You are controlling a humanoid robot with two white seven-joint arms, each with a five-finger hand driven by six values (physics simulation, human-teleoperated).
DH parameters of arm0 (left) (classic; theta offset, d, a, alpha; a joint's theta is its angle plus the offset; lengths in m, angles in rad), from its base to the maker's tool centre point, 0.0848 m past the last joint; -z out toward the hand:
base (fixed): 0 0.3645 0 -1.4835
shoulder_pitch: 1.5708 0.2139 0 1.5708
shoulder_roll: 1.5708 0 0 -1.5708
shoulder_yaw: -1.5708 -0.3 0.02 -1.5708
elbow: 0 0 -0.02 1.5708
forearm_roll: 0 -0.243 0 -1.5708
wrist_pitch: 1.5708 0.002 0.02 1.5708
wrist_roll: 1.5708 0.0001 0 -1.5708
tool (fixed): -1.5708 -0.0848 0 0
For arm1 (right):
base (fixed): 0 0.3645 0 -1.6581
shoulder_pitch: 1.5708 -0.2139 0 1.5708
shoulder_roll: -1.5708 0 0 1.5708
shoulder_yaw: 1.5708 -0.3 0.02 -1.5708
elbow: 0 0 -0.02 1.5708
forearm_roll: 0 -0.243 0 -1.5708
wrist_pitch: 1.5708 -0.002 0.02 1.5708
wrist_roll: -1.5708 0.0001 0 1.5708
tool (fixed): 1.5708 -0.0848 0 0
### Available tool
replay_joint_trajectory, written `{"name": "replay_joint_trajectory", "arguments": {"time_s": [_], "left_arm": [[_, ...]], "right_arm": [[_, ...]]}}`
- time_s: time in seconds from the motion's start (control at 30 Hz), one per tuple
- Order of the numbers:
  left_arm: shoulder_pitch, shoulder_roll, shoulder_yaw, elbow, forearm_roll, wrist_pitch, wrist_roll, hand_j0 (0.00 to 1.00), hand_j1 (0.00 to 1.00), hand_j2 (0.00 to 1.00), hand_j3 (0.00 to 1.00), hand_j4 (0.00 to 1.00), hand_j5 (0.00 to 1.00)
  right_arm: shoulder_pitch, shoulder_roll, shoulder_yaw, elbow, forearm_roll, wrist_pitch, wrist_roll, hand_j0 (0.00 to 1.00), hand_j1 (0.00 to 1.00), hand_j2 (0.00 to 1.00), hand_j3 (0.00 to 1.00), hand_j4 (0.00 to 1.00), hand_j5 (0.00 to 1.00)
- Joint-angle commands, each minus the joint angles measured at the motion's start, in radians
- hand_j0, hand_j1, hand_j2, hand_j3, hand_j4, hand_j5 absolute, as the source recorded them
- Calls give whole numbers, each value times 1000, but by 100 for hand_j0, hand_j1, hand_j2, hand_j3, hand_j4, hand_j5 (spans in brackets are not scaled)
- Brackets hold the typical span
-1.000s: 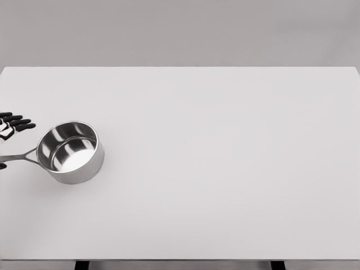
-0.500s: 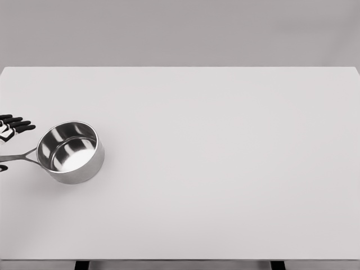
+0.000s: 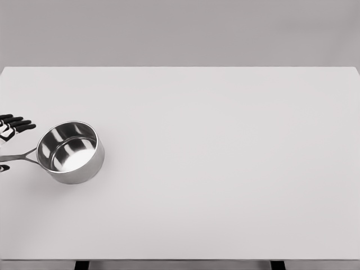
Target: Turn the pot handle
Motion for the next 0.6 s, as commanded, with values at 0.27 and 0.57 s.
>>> {"name": "replay_joint_trajectory", "arguments": {"time_s": [0.27,0.57], "left_arm": [[-18,-1,-1,40,6,0,2,100,100,100,100,100,100],[-41,-1,-3,69,8,0,2,100,100,100,100,100,100]], "right_arm": [[0,0,0,0,0,0,0,100,100,100,100,100,100],[0,0,0,0,0,0,0,100,100,100,100,100,100]]}}
